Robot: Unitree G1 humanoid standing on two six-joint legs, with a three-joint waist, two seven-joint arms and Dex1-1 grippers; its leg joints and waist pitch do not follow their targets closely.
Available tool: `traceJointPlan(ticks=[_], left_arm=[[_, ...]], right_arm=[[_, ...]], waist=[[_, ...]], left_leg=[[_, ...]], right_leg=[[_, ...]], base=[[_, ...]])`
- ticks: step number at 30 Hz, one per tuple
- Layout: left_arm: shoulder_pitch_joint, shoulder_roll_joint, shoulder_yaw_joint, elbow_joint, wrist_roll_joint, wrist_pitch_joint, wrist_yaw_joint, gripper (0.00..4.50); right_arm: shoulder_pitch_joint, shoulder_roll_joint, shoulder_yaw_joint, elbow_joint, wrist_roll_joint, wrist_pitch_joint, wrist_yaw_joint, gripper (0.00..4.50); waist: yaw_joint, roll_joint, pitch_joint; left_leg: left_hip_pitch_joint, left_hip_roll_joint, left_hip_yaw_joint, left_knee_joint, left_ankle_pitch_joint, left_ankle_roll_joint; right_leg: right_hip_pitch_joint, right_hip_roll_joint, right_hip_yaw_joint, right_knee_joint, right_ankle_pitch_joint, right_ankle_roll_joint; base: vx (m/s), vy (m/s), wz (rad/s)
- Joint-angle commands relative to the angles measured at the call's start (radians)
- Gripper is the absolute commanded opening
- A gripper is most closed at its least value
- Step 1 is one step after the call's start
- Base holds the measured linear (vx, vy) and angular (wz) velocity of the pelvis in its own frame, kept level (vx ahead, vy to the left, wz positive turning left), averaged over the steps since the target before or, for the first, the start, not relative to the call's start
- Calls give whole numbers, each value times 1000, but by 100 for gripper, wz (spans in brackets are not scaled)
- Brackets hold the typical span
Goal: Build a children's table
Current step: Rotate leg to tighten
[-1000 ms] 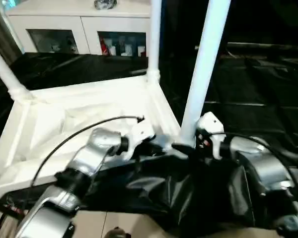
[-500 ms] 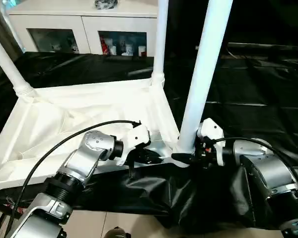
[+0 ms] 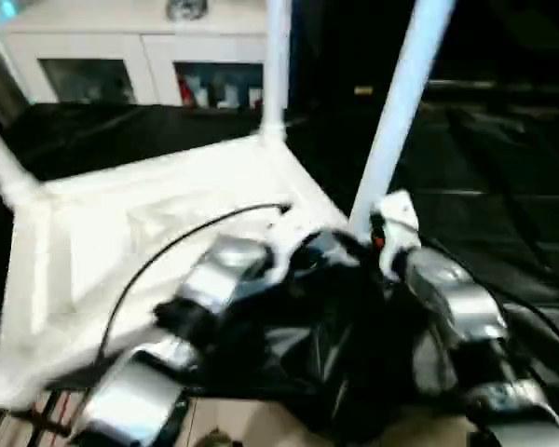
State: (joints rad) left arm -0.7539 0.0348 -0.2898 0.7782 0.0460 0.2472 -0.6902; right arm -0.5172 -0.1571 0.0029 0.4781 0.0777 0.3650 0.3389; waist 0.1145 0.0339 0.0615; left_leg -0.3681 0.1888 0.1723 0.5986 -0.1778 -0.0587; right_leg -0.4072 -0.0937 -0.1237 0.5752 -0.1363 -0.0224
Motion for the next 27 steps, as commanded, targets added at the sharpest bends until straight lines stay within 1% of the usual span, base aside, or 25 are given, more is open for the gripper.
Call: traceJointPlan(ticks=[1, 2, 3, 4, 5, 7, 8, 10, 12, 13, 14, 15, 16, 17, 19, 20, 22, 23, 25, 26, 27], left_arm=[[-61, -33, 40, 4, -9, -28, 86, 0], [-71, -46, 34, 16, -2, -40, 85, 0], [-71, -46, 34, 16, -2, -40, 85, 0], [-78, -54, 32, 24, -1, -52, 72, 0], [-76, -54, 30, 19, -3, -63, 48, 0], [-79, -53, 29, 28, -3, -76, 37, 0], [-77, -47, 23, 33, -2, -99, 21, 0], [-67, -32, 15, 30, -8, -126, -19, 0], [-40, -5, 5, -3, -21, -148, -90, 0], [-34, 1, 2, -13, -23, -150, -104, 0], [-10, 26, -6, -49, -33, -159, -160, 0], [26, 64, -17, -107, -54, -160, -242, 0], [26, 64, -17, -107, -54, -160, -242, 0], [45, 86, -21, -140, -64, -153, -281, 0], [63, 110, -28, -174, -73, -143, -318, 0], [79, 134, -31, -201, -78, -138, -349, 0], [111, 179, -39, -257, -93, -130, -410, 0], [119, 191, -40, -271, -96, -130, -427, 0], [125, 200, -41, -281, -97, -134, -440, 0], [142, 216, -40, -312, -103, -127, -463, 0], [155, 228, -39, -339, -110, -115, -482, 0]], right_arm=[[2, 62, 33, 50, 23, 27, -15, 307], [-10, 87, 19, 58, 44, 29, -9, 328], [-10, 87, 19, 58, 44, 29, -9, 328], [-18, 97, 26, 60, 36, 21, 4, 344], [-20, 92, 48, 53, 14, 3, 22, 351], [-23, 89, 59, 50, 1, -7, 32, 370], [-21, 78, 76, 42, -10, -17, 46, 370], [-16, 58, 95, 26, -15, -34, 84, 370], [-5, 24, 108, -1, -10, -50, 154, 370], [-1, 15, 114, -9, -10, -54, 171, 370], [14, -24, 135, -42, -11, -70, 237, 370], [39, -85, 166, -92, -15, -98, 332, 370], [39, -85, 166, -92, -15, -98, 332, 370], [52, -120, 183, -118, -15, -107, 383, 370], [66, -158, 195, -144, -14, -118, 438, 370], [78, -195, 204, -168, -9, -123, 493, 370], [98, -255, 207, -213, 15, -127, 588, 370], [102, -270, 205, -223, 24, -125, 614, 370], [104, -278, 201, -228, 33, -125, 633, 370], [108, -293, 196, -237, 48, -123, 663, 370], [111, -304, 194, -242, 60, -119, 688, 370]], waist=[[2, -14, -85], [4, -10, -86], [6, -12, -86], [7, -9, -87], [7, -10, -86], [6, -10, -84], [5, -13, -84], [5, -12, -83], [5, -13, -81], [6, -13, -82], [6, -17, -82], [9, -16, -81], [9, -15, -84], [8, -14, -83], [9, -15, -81], [12, -14, -80], [18, -14, -78], [21, -12, -78], [24, -12, -78], [25, -13, -76], [30, -13, -78]], left_leg=[[9, 29, -15, -69, -211, 29], [5, 29, -14, -69, -194, 38], [5, 30, -13, -68, -185, 46], [4, 30, -13, -68, -181, 49], [3, 32, -14, -69, -175, 53], [4, 32, -13, -70, -186, 53], [5, 32, -13, -71, -190, 53], [6, 32, -13, -71, -202, 50], [6, 32, -12, -72, -216, 54], [6, 33, -13, -71, -210, 56], [5, 35, -14, -73, -206, 57], [2, 39, -14, -72, -206, 66], [2, 40, -13, -70, -197, 72], [4, 40, -11, -70, -196, 73], [6, 39, -10, -70, -199, 73], [5, 42, -11, -71, -207, 72], [8, 45, -10, -72, -218, 73], [10, 47, -10, -72, -226, 74], [11, 47, -11, -72, -231, 70], [13, 46, -10, -73, -237, 65], [14, 49, -13, -74, -243, 58]], right_leg=[[56, -68, 46, -83, -401, -95], [58, -68, 48, -78, -363, -110], [60, -69, 50, -74, -337, -123], [62, -69, 49, -72, -326, -129], [63, -69, 49, -70, -309, -136], [63, -68, 49, -70, -314, -142], [64, -69, 49, -72, -322, -142], [64, -69, 48, -74, -343, -137], [65, -71, 49, -76, -362, -130], [65, -71, 51, -74, -355, -129], [66, -72, 51, -72, -350, -132], [69, -73, 52, -69, -337, -133], [69, -74, 54, -64, -318, -142], [64, -72, 54, -65, -313, -149], [63, -70, 54, -65, -324, -157], [65, -71, 53, -66, -342, -154], [61, -71, 56, -67, -363, -145], [59, -72, 56, -68, -377, -146], [57, -71, 55, -69, -389, -143], [54, -70, 55, -73, -403, -140], [56, -74, 56, -69, -405, -143]], base=[[0, 0, 0], [0, 0, 0], [0, 0, 0], [0, 0, 0], [0, 0, 0], [0, 0, 0], [0, 0, 0], [0, 0, 0], [0, 0, 0], [0, 0, 0], [0, 0, 0], [0, 0, 0], [0, 0, 0], [0, 0, 0], [0, 0, 0], [0, 0, 0], [0, 0, 0], [0, 0, 0], [0, 0, 0], [0, 0, 0], [0, 0, 0]])
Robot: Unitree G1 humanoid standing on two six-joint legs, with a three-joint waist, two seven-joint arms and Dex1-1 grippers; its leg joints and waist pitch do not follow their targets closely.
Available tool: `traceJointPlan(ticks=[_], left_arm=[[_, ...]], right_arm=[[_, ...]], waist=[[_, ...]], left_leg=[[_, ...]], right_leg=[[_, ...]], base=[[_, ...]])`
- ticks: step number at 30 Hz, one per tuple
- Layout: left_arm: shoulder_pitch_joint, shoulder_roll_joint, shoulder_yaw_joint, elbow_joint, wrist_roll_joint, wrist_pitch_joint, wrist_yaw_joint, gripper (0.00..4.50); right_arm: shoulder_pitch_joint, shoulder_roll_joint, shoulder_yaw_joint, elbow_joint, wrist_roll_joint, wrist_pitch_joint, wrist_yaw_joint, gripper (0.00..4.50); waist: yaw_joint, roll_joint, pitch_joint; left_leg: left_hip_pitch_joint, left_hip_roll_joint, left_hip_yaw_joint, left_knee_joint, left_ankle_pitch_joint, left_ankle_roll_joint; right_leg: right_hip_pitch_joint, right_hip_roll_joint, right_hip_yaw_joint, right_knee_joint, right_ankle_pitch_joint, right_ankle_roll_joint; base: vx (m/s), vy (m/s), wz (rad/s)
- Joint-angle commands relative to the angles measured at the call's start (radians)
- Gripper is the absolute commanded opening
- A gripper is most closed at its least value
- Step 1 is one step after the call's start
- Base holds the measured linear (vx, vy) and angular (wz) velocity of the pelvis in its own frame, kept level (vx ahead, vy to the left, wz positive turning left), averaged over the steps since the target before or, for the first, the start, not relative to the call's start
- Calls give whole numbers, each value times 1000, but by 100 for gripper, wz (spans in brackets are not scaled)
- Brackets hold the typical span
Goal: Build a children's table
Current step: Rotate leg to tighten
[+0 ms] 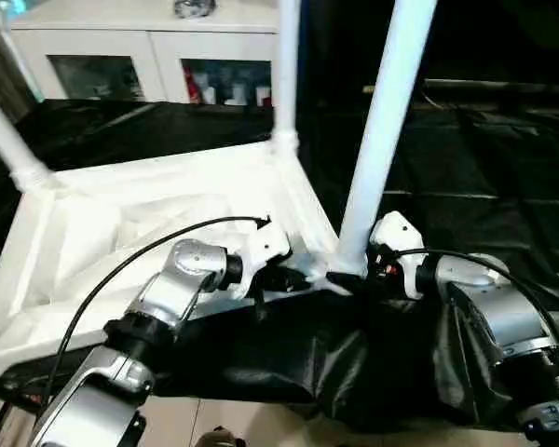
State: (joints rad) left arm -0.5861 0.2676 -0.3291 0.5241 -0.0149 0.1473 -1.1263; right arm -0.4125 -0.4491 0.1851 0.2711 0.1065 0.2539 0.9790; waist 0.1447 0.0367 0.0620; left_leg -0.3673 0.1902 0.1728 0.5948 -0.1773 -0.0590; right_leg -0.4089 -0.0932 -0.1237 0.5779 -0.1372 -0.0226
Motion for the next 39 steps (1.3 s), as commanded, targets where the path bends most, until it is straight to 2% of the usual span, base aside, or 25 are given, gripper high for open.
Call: traceJointPlan(ticks=[1, 2, 7, 8, 12, 16, 19, 20, 21, 22, 23, 24, 25, 26, 27, 28, 29, 30, 32, 33, 35, 37, 38, 39], left_arm=[[-9, -2, 1, -92, -51, -12, -51, 0], [-2, 3, 1, -104, -55, -6, -59, 0], [19, 20, -6, -144, -65, 16, -71, 0], [23, 21, -6, -149, -65, 20, -74, 0], [29, 21, -4, -154, -60, 26, -77, 0], [33, 22, -4, -165, -59, 34, -77, 0], [10, -14, 8, -129, -39, 49, -4, 0], [-19, -52, 20, -80, -23, 69, 68, 0], [-19, -52, 20, -80, -23, 69, 68, 0], [-42, -80, 23, -41, -7, 70, 117, 0], [-80, -123, 32, 21, 10, 67, 193, 0], [-93, -137, 35, 41, 15, 64, 218, 0], [-168, -216, 63, 155, 32, 70, 366, 0], [-168, -216, 63, 155, 32, 70, 366, 0], [-186, -234, 70, 183, 33, 72, 398, 0], [-212, -258, 80, 222, 35, 69, 451, 0], [-219, -265, 83, 232, 35, 67, 463, 0], [-238, -282, 86, 260, 38, 62, 491, 0], [-248, -292, 84, 275, 41, 56, 502, 0], [-245, -294, 78, 269, 41, 50, 482, 0], [-241, -296, 76, 266, 43, 40, 459, 0], [-237, -295, 74, 264, 44, 31, 442, 0], [-237, -295, 73, 273, 45, 14, 428, 0], [-232, -288, 71, 271, 45, 7, 413, 0]], right_arm=[[7, -15, 11, -36, 34, -7, 54, 370], [7, -19, 12, -38, 38, -4, 63, 345], [16, -24, 15, -53, 57, 12, 92, 319], [21, -23, 20, -58, 60, 18, 101, 294], [28, -20, 27, -64, 60, 26, 112, 275], [33, -19, 27, -69, 64, 32, 115, 274], [29, 25, 6, -46, 57, 62, 18, 273], [10, 80, -19, 11, 19, 72, -121, 273], [10, 80, -19, 11, 19, 72, -121, 272], [-6, 121, -45, 48, 13, 95, -208, 272], [-26, 170, -71, 86, 5, 115, -305, 272], [-31, 186, -79, 97, 4, 121, -334, 272], [-60, 264, -113, 149, -4, 137, -473, 272], [-60, 264, -113, 149, -4, 137, -473, 272], [-67, 284, -120, 160, -4, 140, -504, 272], [-77, 312, -125, 177, -10, 136, -550, 272], [-80, 321, -124, 182, -15, 133, -566, 272], [-93, 347, -122, 204, -27, 129, -611, 272], [-103, 366, -121, 223, -34, 126, -640, 272], [-108, 381, -123, 232, -29, 118, -640, 307], [-112, 397, -134, 232, -19, 113, -633, 342], [-114, 400, -132, 229, -20, 107, -620, 351], [-116, 399, -124, 227, -28, 97, -609, 364], [-114, 387, -110, 217, -37, 83, -584, 364]], waist=[[0, -15, -78], [0, -15, -78], [3, -18, -78], [2, -18, -78], [3, -18, -79], [2, -19, -79], [2, -20, -79], [-3, -20, -76], [-6, -21, -77], [-9, -24, -78], [-13, -24, -76], [-17, -20, -78], [-20, -16, -78], [-23, -18, -77], [-20, -18, -82], [-18, -14, -83], [-21, -16, -83], [-19, -14, -87], [-19, -15, -87], [-20, -15, -87], [-20, -15, -86], [-22, -14, -86], [-26, -19, -84], [-25, -18, -84]], left_leg=[[13, 49, -13, -70, -243, 58], [13, 49, -13, -70, -243, 58], [10, 45, -11, -69, -230, 58], [9, 43, -12, -69, -228, 58], [8, 42, -12, -69, -218, 58], [8, 43, -12, -69, -220, 55], [8, 42, -13, -69, -217, 55], [7, 40, -12, -70, -217, 49], [10, 37, -13, -70, -228, 35], [6, 36, -15, -70, -223, 29], [5, 33, -14, -70, -218, 29], [16, 33, -14, -68, -240, 19], [12, 29, -14, -67, -238, 15], [15, 27, -12, -66, -241, 14], [13, 28, -16, -65, -238, 13], [10, 30, -17, -67, -220, 22], [8, 29, -13, -66, -214, 29], [7, 28, -15, -65, -200, 30], [7, 28, -14, -65, -186, 35], [4, 28, -14, -65, -180, 41], [5, 29, -13, -65, -183, 49], [5, 32, -14, -67, -179, 53], [6, 32, -13, -68, -192, 53], [6, 31, -13, -67, -194, 54]], right_leg=[[56, -73, 56, -72, -398, -143], [56, -73, 56, -72, -398, -143], [57, -73, 57, -71, -395, -142], [56, -71, 56, -72, -401, -137], [57, -71, 55, -72, -400, -131], [57, -71, 55, -73, -407, -127], [56, -70, 54, -73, -409, -126], [54, -68, 54, -76, -418, -122], [53, -70, 50, -81, -447, -114], [60, -73, 50, -78, -449, -105], [56, -69, 50, -82, -452, -100], [50, -69, 48, -87, -472, -98], [53, -69, 46, -88, -477, -92], [48, -65, 46, -94, -482, -87], [58, -70, 44, -89, -465, -89], [58, -72, 48, -85, -428, -92], [56, -68, 49, -87, -414, -94], [58, -69, 49, -80, -381, -105], [61, -69, 49, -77, -349, -119], [63, -69, 50, -74, -331, -127], [65, -71, 50, -74, -327, -133], [64, -69, 51, -72, -309, -143], [64, -68, 50, -73, -312, -148], [65, -69, 50, -74, -321, -148]], base=[[0, 0, 0], [0, 0, 0], [0, 0, 0], [0, 0, 0], [0, 0, 0], [0, 0, 0], [0, 0, 0], [0, 0, 0], [0, 0, 0], [0, 0, 0], [0, 0, 0], [0, 0, 0], [0, 0, 0], [0, 0, 0], [0, 0, 0], [0, 0, 0], [0, 0, 0], [0, 0, 0], [0, 0, 0], [0, 0, 0], [0, 0, 0], [0, 0, 0], [0, 0, 0], [0, 0, 0]])
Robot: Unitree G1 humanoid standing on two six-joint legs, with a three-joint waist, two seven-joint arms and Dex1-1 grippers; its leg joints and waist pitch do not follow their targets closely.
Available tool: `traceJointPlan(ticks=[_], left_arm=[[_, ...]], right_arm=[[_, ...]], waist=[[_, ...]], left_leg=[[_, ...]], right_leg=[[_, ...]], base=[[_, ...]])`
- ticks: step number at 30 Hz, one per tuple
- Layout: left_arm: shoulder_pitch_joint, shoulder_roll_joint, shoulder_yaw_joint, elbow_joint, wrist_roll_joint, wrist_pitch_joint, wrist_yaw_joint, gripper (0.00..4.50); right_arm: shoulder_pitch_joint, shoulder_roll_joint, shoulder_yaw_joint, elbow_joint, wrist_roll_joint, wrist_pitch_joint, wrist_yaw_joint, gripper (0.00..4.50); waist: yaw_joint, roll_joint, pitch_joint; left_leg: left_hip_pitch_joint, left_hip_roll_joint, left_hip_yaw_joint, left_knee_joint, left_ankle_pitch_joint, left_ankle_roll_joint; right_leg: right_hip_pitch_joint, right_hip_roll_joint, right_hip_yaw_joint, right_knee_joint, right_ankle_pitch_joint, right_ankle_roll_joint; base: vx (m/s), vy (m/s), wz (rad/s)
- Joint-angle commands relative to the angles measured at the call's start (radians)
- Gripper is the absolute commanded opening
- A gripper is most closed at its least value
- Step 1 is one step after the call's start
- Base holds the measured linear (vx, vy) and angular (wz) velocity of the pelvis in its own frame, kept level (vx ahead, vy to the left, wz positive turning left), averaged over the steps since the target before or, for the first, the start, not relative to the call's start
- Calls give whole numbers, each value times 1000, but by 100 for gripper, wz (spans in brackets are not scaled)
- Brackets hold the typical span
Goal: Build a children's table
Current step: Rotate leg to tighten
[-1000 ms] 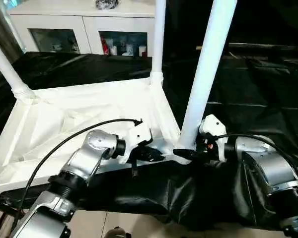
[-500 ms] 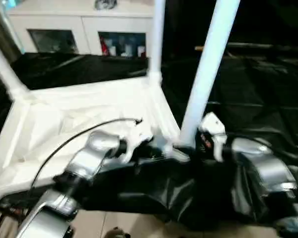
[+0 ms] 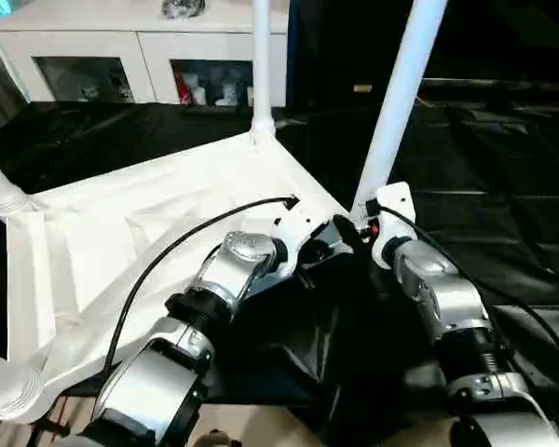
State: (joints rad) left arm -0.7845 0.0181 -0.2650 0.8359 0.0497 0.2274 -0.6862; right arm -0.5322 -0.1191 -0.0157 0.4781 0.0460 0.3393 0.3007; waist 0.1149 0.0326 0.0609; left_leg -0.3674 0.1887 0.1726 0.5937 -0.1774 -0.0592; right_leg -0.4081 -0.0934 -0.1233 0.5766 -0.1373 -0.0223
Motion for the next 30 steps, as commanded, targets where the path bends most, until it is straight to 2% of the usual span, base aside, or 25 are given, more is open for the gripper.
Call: traceJointPlan(ticks=[1, 3, 4, 5, 6, 7, 8, 9, 10, 11, 12, 13, 14, 15, 16, 19, 20, 24, 26, 30], left_arm=[[-22, -26, 0, -53, -22, -88, -55, 0], [-17, -20, -3, -53, -25, -103, -72, 0], [-6, -7, -8, -68, -31, -107, -99, 0], [28, 28, -24, -116, -50, -130, -184, 0], [41, 40, -29, -136, -57, -132, -212, 0], [41, 40, -29, -136, -57, -132, -212, 0], [73, 78, -50, -191, -67, -128, -282, 0], [73, 78, -50, -191, -67, -128, -282, 0], [92, 104, -61, -222, -70, -124, -316, 0], [109, 126, -66, -250, -75, -117, -344, 0], [124, 146, -67, -274, -80, -111, -368, 0], [124, 146, -67, -274, -80, -111, -368, 0], [145, 175, -66, -303, -87, -105, -403, 0], [148, 180, -66, -308, -87, -106, -408, 0], [163, 200, -64, -330, -88, -104, -429, 0], [191, 230, -60, -382, -100, -85, -463, 0], [199, 238, -60, -397, -102, -79, -472, 0], [230, 264, -64, -454, -114, -52, -495, 0], [237, 269, -65, -464, -115, -47, -502, 0], [241, 270, -65, -467, -112, -44, -501, 0]], right_arm=[[10, 38, 108, -5, 17, -17, 131, 364], [13, 26, 119, -12, 13, -28, 150, 364], [19, 5, 131, -27, 17, -36, 191, 364], [40, -55, 163, -68, 24, -62, 298, 364], [48, -75, 172, -83, 28, -68, 335, 364], [48, -75, 172, -83, 28, -68, 335, 364], [69, -126, 189, -125, 39, -70, 421, 364], [69, -126, 189, -125, 39, -70, 421, 364], [87, -165, 203, -160, 51, -66, 487, 364], [104, -205, 216, -194, 60, -63, 547, 364], [118, -241, 224, -222, 71, -58, 598, 364], [118, -241, 224, -222, 71, -58, 598, 364], [134, -286, 230, -247, 77, -63, 660, 364], [136, -292, 230, -248, 77, -64, 667, 364], [141, -315, 228, -252, 81, -72, 700, 364], [143, -336, 216, -256, 96, -70, 737, 364], [142, -337, 213, -256, 99, -68, 746, 364], [147, -347, 216, -276, 126, -48, 781, 341], [149, -347, 221, -278, 126, -40, 791, 322], [151, -346, 229, -278, 126, -37, 801, 297]], waist=[[6, -16, -83], [5, -15, -82], [4, -18, -82], [5, -20, -81], [8, -19, -82], [7, -18, -81], [7, -18, -82], [10, -18, -82], [8, -16, -82], [14, -17, -82], [15, -15, -78], [16, -14, -78], [18, -15, -77], [20, -18, -77], [24, -15, -75], [27, -15, -77], [27, -20, -76], [29, -17, -78], [29, -19, -79], [29, -20, -76]], left_leg=[[6, 33, -13, -67, -195, 54], [5, 33, -12, -66, -199, 57], [5, 34, -12, -67, -197, 58], [4, 33, -12, -67, -198, 63], [1, 37, -14, -67, -194, 71], [1, 38, -13, -67, -193, 74], [3, 38, -12, -66, -186, 74], [3, 40, -11, -65, -180, 80], [3, 41, -11, -65, -182, 80], [6, 45, -13, -65, -191, 75], [7, 45, -10, -66, -205, 83], [7, 45, -10, -67, -209, 83], [9, 45, -10, -67, -221, 76], [10, 45, -10, -67, -224, 73], [12, 46, -11, -68, -236, 69], [12, 47, -13, -69, -240, 58], [10, 47, -12, -69, -235, 59], [9, 47, -12, -68, -217, 64], [8, 46, -12, -68, -209, 63], [9, 44, -11, -68, -219, 58]], right_leg=[[66, -71, 50, -72, -331, -144], [66, -72, 51, -73, -338, -137], [65, -71, 52, -73, -336, -138], [67, -71, 51, -73, -340, -138], [72, -73, 52, -69, -331, -135], [70, -73, 53, -68, -327, -134], [68, -74, 53, -68, -327, -142], [67, -74, 55, -65, -313, -152], [64, -72, 55, -64, -314, -157], [68, -73, 54, -63, -316, -158], [62, -71, 57, -64, -325, -159], [63, -72, 56, -66, -338, -156], [60, -71, 55, -71, -369, -150], [61, -72, 55, -72, -382, -144], [58, -73, 55, -75, -412, -136], [57, -74, 55, -74, -418, -129], [57, -73, 55, -73, -411, -131], [56, -71, 56, -68, -381, -143], [57, -71, 56, -66, -374, -145], [56, -72, 55, -72, -414, -129]], base=[[0, 0, 0], [0, 0, 0], [0, 0, 0], [0, 0, 0], [0, 0, 0], [0, 0, 0], [0, 0, 0], [0, 0, 0], [0, 0, 0], [0, 0, 0], [0, 0, 0], [0, 0, 0], [0, 0, 0], [0, 0, 0], [0, 0, 0], [0, 0, 0], [0, 0, 0], [0, 0, 0], [0, 0, 0], [0, 0, 0]])
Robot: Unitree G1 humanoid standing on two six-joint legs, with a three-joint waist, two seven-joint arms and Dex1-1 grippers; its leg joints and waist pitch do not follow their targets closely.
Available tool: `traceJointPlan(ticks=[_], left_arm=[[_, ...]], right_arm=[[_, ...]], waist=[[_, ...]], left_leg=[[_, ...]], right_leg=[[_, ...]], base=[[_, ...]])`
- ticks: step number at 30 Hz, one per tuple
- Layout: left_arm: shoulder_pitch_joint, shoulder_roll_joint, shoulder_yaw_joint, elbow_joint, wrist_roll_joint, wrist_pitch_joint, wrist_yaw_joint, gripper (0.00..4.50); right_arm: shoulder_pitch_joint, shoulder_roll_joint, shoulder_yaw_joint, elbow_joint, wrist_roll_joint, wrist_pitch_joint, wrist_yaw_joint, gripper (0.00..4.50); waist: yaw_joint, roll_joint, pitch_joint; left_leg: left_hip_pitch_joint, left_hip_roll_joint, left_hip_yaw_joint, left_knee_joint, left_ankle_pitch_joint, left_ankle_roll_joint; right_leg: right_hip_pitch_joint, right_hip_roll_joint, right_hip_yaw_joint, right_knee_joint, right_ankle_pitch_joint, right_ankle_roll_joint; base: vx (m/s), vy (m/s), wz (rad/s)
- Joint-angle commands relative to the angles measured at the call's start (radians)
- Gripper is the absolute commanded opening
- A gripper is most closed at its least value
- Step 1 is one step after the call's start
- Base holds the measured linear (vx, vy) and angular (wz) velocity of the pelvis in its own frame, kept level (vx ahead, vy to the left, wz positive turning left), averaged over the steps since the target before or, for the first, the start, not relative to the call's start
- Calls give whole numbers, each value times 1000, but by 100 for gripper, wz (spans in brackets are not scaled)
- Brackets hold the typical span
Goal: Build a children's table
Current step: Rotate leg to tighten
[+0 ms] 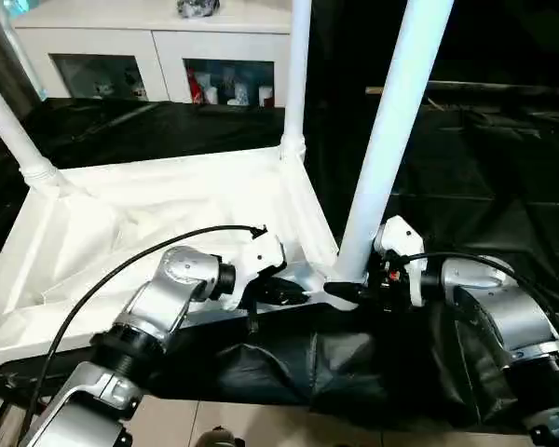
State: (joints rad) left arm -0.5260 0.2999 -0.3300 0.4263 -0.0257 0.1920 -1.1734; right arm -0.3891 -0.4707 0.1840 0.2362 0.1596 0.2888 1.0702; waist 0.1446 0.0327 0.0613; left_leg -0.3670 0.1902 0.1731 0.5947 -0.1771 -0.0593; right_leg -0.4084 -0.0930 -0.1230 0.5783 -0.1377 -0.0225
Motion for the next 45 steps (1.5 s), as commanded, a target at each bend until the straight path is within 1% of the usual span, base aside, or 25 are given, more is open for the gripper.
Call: traceJointPlan(ticks=[1, 2, 7, 10, 12, 13, 14, 16, 17, 18, 19, 20, 23, 24, 25, 27, 30, 33, 34, 36, 39, 40, 41, 43, 45], left_arm=[[-16, -12, 1, -61, -35, -5, -11, 0], [-15, -14, 1, -66, -35, 2, -6, 0], [-21, -32, 11, -58, -39, 11, 18, 0], [-47, -79, 20, -18, -34, 18, 68, 0], [-73, -110, 26, 24, -19, 23, 121, 0], [-90, -128, 30, 52, -9, 22, 152, 0], [-123, -162, 42, 105, 9, 29, 229, 0], [-178, -214, 66, 190, 24, 37, 340, 0], [-232, -270, 95, 273, 29, 35, 463, 0], [-250, -290, 106, 300, 26, 38, 499, 0], [-266, -307, 107, 324, 30, 32, 526, 0], [-282, -322, 104, 348, 39, 19, 548, 0], [-296, -340, 101, 370, 45, 16, 542, 0], [-297, -343, 100, 370, 44, 15, 533, 0], [-295, -344, 99, 365, 42, 16, 524, 0], [-290, -338, 94, 360, 46, 8, 500, 0], [-287, -324, 84, 372, 50, -31, 466, 0], [-255, -275, 56, 332, 41, -81, 361, 0], [-255, -275, 56, 332, 41, -81, 361, 0], [-203, -216, 32, 241, 20, -100, 229, 0], [-162, -159, 17, 164, 2, -90, 133, 0], [-160, -157, 16, 160, 1, -89, 129, 0], [-148, -139, 12, 138, -5, -85, 102, 0], [-115, -96, 1, 78, -26, -76, 28, 0], [-84, -61, -10, 16, -46, -50, -32, 0]], right_arm=[[9, 10, 30, -36, 13, 17, 33, 288], [12, 12, 32, -38, 13, 20, 32, 274], [19, 33, 33, -16, -7, 29, -32, 267], [17, 122, -7, 43, -27, 30, -195, 266], [7, 174, -38, 73, -28, 53, -288, 266], [0, 199, -49, 87, -33, 63, -334, 266], [-13, 238, -68, 114, -44, 74, -418, 266], [-44, 300, -105, 163, -51, 104, -548, 266], [-81, 359, -140, 224, -60, 114, -682, 266], [-96, 377, -147, 249, -67, 114, -724, 266], [-110, 390, -145, 269, -71, 107, -739, 266], [-122, 404, -139, 284, -76, 96, -746, 266], [-135, 432, -154, 291, -59, 88, -746, 266], [-137, 437, -155, 285, -56, 86, -736, 322], [-137, 438, -155, 275, -49, 89, -717, 336], [-136, 433, -145, 257, -51, 90, -684, 336], [-134, 410, -114, 245, -77, 63, -651, 380], [-111, 335, -61, 184, -68, 35, -508, 380], [-111, 335, -61, 184, -68, 35, -508, 380], [-78, 243, -20, 111, -62, 9, -359, 380], [-52, 158, -5, 62, -57, -9, -242, 380], [-51, 154, -4, 60, -57, -10, -237, 380], [-45, 130, -1, 49, -56, -14, -207, 380], [-33, 80, 3, 32, -54, -31, -143, 380], [-24, 46, 1, 18, -40, -32, -96, 380]], waist=[[-1, -20, -77], [0, -20, -77], [-1, -21, -78], [-6, -22, -76], [-15, -22, -77], [-17, -20, -75], [-24, -23, -77], [-30, -14, -75], [-34, -19, -77], [-35, -15, -78], [-36, -17, -77], [-35, -15, -79], [-29, -17, -84], [-25, -15, -85], [-25, -15, -85], [-25, -15, -84], [-28, -16, -83], [-26, -19, -81], [-24, -18, -82], [-21, -20, -82], [-20, -15, -81], [-18, -16, -79], [-14, -12, -80], [-6, -12, -80], [-2, -11, -79]], left_leg=[[9, 42, -12, -69, -221, 58], [8, 42, -12, -69, -221, 56], [8, 42, -12, -69, -211, 57], [7, 38, -12, -70, -217, 45], [9, 37, -15, -71, -231, 31], [11, 36, -14, -71, -237, 30], [10, 34, -16, -71, -242, 21], [15, 31, -15, -70, -248, 14], [13, 27, -16, -68, -255, 8], [17, 28, -17, -68, -264, 2], [16, 28, -17, -68, -263, 6], [13, 25, -16, -67, -259, 12], [6, 25, -13, -66, -205, 43], [5, 26, -13, -65, -185, 50], [4, 27, -13, -66, -180, 54], [3, 30, -14, -67, -181, 61], [5, 29, -13, -68, -202, 57], [5, 31, -13, -69, -208, 62], [6, 34, -15, -70, -207, 63], [4, 37, -14, -69, -202, 70], [7, 40, -12, -69, -212, 72], [5, 41, -13, -70, -218, 69], [10, 44, -13, -70, -226, 67], [9, 48, -14, -71, -228, 60], [12, 47, -12, -71, -240, 56]], right_leg=[[56, -72, 55, -75, -419, -127], [56, -72, 55, -75, -423, -123], [55, -71, 55, -74, -412, -122], [54, -72, 53, -79, -441, -113], [55, -72, 49, -83, -467, -95], [51, -70, 50, -86, -472, -94], [55, -70, 47, -86, -476, -89], [47, -68, 47, -90, -478, -93], [52, -69, 43, -91, -489, -87], [50, -69, 43, -93, -492, -86], [51, -71, 42, -97, -492, -85], [55, -70, 42, -97, -476, -81], [60, -70, 49, -85, -386, -100], [63, -71, 49, -79, -360, -110], [63, -70, 49, -79, -350, -115], [65, -69, 49, -76, -338, -127], [65, -70, 48, -81, -368, -123], [66, -71, 49, -82, -382, -113], [67, -73, 49, -81, -378, -113], [68, -73, 53, -75, -355, -122], [63, -72, 53, -74, -358, -136], [65, -74, 53, -73, -365, -138], [60, -74, 54, -73, -375, -140], [62, -76, 56, -69, -364, -146], [58, -73, 57, -71, -367, -149]], base=[[0, 0, 0], [0, 0, 0], [0, 0, 0], [0, 0, 0], [0, 0, 0], [0, 0, 0], [0, 0, 0], [0, 0, 0], [0, 0, 0], [0, 0, 0], [0, 0, 0], [0, 0, 0], [0, 0, 0], [0, 0, 0], [0, 0, 0], [0, 0, 0], [0, 0, 0], [0, 0, 0], [0, 0, 0], [0, 0, 0], [0, 0, 0], [0, 0, 0], [0, 0, 0], [0, 0, 0], [0, 0, 0]])
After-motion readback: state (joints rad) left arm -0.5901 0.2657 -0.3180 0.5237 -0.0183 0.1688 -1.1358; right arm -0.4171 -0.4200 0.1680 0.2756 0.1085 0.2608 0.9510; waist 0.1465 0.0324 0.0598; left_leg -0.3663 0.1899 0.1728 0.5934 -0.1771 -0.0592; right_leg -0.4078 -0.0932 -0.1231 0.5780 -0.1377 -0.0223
